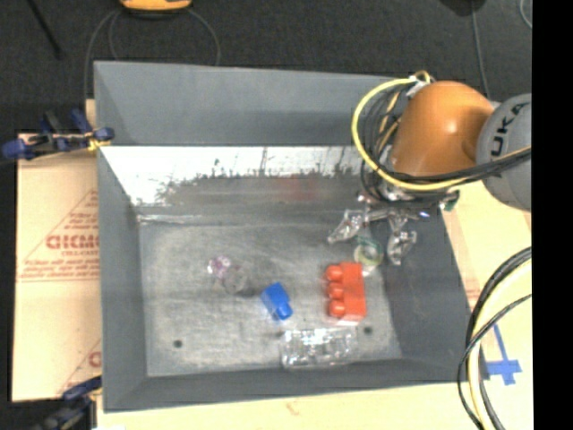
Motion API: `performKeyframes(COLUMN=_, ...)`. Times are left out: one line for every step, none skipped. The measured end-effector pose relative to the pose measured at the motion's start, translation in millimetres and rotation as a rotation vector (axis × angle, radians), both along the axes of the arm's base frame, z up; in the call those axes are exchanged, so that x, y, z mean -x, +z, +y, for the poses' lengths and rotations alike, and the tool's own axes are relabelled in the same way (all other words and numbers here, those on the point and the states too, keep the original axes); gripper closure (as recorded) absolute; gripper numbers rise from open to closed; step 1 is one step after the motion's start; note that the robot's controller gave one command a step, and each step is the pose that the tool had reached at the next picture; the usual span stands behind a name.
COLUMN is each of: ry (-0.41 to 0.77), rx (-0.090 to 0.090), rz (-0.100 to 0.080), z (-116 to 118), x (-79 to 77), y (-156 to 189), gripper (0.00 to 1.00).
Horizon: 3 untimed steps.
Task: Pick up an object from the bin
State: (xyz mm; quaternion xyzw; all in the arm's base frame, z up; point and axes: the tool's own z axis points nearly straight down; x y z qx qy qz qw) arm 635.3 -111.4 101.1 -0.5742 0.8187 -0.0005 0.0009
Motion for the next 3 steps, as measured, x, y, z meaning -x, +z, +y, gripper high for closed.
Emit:
performKeyframes(ry=0.199, rx=0.004, rz=-0.009, z=18.3, x=-7.5, y=-25.8, gripper=0.0)
performKeyframes(ry=0.395, rx=-0.007, rz=-0.011, z=7.6, x=-1.8, y=-25.7, gripper=0.0)
performKeyframes(ry=0.394, rx=-0.005, rz=-0.012, z=5.9, x=-2.7, y=-24.4, gripper=1.0)
